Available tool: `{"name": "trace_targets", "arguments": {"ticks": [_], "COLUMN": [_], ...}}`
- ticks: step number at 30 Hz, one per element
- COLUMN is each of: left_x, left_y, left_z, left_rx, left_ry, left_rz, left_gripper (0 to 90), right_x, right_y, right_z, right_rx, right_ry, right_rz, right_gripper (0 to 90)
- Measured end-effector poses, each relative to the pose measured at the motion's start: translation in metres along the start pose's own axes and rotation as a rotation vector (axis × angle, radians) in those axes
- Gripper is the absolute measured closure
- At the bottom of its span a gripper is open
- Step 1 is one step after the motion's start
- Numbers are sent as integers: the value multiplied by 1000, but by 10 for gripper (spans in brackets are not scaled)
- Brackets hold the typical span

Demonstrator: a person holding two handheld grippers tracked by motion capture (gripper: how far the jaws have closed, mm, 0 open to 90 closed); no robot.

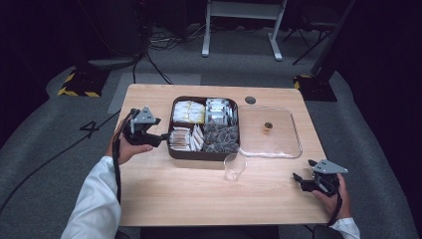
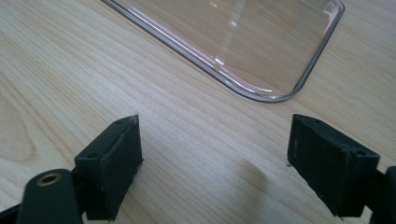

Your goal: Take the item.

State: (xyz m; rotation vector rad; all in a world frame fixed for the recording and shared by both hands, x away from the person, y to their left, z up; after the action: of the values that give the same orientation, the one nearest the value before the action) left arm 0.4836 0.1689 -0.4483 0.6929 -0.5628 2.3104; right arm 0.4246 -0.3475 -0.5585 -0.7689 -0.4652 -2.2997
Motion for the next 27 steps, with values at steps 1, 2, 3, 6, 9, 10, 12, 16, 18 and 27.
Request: {"name": "trace_targets", "arguments": {"ticks": [1,2,3,6,9,10,12,16,18,27], "left_x": [-2,-5,-8,-16,-24,-28,-35,-50,-57,-84], "left_y": [1,1,1,1,-2,-3,-5,-11,-12,-15], "left_z": [3,6,8,16,23,23,24,25,25,32], "left_rx": [1,-1,-7,-22,-22,-29,-29,-10,-4,6], "left_ry": [-2,-1,-6,-20,-21,-30,-47,-70,-66,-87], "left_rz": [-7,-10,-13,-16,-22,-20,-19,-10,-12,-41], "left_gripper": [334,335,343,358,368,370,377,424,451,492], "right_x": [0,0,0,0,0,0,0,0,0,0], "right_y": [0,0,0,0,0,0,0,0,0,0], "right_z": [0,0,0,0,0,0,0,0,0,0], "right_rx": [0,0,1,-2,-4,-3,-4,-10,-11,-9], "right_ry": [0,0,0,-1,-1,-1,-1,-3,-3,-3], "right_rz": [0,0,0,2,3,3,4,6,9,5], "right_gripper": [180,181,181,181,181,181,181,181,180,181]}}
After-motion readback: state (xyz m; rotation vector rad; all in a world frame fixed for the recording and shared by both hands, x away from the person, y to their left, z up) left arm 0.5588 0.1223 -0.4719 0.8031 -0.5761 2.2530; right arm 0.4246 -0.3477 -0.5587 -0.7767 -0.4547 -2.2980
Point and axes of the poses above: each handheld gripper's, and its own axes: x roughly backward along the jaws, z roughly out of its top, y roughly to its right, the point moved 9 cm from there along -x, roughly forward along the jaws, and after that the axes turned 9 degrees about z, right-handed, at the moved point
